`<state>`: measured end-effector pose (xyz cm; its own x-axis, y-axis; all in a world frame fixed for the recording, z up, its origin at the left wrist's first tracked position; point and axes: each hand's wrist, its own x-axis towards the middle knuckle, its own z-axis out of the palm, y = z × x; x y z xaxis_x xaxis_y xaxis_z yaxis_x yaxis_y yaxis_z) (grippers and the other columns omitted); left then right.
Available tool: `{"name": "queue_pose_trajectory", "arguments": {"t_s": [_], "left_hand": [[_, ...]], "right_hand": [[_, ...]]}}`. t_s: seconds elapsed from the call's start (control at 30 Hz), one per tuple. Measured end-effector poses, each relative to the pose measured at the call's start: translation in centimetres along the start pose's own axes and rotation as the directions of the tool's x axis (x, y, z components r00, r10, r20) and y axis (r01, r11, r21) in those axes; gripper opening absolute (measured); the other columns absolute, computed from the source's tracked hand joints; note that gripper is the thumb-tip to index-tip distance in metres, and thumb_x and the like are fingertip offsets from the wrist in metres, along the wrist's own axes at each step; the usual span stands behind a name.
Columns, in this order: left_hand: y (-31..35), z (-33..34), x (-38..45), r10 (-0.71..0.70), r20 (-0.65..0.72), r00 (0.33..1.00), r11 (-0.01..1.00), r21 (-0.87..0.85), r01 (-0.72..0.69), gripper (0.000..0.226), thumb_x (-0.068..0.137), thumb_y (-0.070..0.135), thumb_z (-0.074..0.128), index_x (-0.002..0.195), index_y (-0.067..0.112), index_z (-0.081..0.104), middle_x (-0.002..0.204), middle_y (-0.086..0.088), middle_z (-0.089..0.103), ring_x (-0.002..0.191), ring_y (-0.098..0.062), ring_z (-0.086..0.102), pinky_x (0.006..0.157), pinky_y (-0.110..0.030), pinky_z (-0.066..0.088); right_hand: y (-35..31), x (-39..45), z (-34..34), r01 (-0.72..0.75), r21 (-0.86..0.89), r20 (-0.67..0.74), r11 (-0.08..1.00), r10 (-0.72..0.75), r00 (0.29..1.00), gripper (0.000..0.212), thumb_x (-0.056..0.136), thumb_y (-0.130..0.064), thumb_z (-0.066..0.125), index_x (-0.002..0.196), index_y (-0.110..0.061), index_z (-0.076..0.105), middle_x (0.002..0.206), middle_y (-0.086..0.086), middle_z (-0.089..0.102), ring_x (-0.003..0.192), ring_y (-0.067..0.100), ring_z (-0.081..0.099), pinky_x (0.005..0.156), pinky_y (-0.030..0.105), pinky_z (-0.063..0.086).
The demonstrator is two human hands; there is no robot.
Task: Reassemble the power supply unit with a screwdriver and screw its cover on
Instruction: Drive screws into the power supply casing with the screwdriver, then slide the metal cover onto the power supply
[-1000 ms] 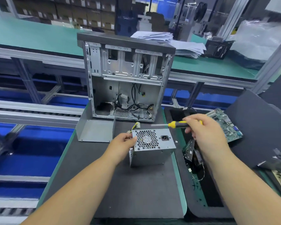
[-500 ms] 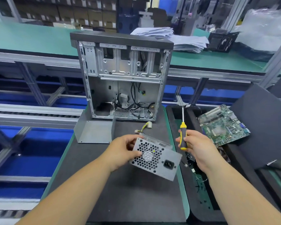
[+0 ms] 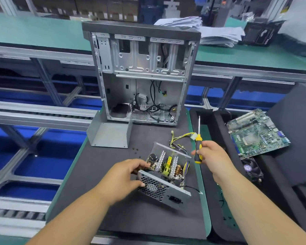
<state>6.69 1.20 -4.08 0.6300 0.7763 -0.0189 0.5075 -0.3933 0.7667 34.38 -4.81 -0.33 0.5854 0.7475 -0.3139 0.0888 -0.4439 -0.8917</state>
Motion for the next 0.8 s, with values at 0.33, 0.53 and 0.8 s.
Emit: {"name": "queue_pose_trajectory", "arguments": {"t_s": [0.33, 0.53, 0.8], "left_hand": [[-2.0, 1.4, -0.9, 0.007, 0.135, 0.991, 0.986, 0.163, -0.029, 0.043, 0.071, 0.017, 0.079, 0.096, 0.038, 0.050, 0.100, 0.015, 0.058, 0.090, -0.005, 0.057, 0.085, -0.027, 0.048], [0.0, -1.3, 0.3, 0.031, 0.049, 0.998, 0.994, -0.105, -0.026, 0.053, 0.067, 0.055, 0.077, 0.114, 0.038, 0.057, 0.110, 0.018, 0.062, 0.103, 0.003, 0.059, 0.092, -0.014, 0.045], [-0.4, -5.1, 2.7, -0.206, -0.116, 0.972, 0.779, -0.620, 0.091, 0.022, 0.087, 0.000, 0.067, 0.105, 0.012, 0.066, 0.076, -0.008, 0.063, 0.074, -0.021, 0.062, 0.076, -0.025, 0.054]], "right_hand": [[-0.5, 0.1, 3.8, 0.044, -0.095, 0.129, 0.994, -0.032, 0.991, 0.028, 0.086, -0.014, 0.065, 0.110, -0.021, 0.054, 0.104, 0.004, 0.068, 0.092, 0.018, 0.059, 0.075, 0.035, 0.047], [-2.4, -1.9, 7.1, 0.097, -0.052, 0.264, 0.994, -0.080, 0.961, 0.022, 0.086, -0.013, 0.069, 0.106, -0.010, 0.060, 0.089, 0.005, 0.062, 0.075, 0.019, 0.062, 0.070, 0.038, 0.054], [-5.6, -4.0, 12.5, 0.139, 0.002, 0.456, 0.990, -0.125, 0.881, 0.013, 0.091, -0.004, 0.062, 0.104, -0.005, 0.063, 0.090, 0.010, 0.069, 0.078, 0.020, 0.066, 0.061, 0.020, 0.048]]}}
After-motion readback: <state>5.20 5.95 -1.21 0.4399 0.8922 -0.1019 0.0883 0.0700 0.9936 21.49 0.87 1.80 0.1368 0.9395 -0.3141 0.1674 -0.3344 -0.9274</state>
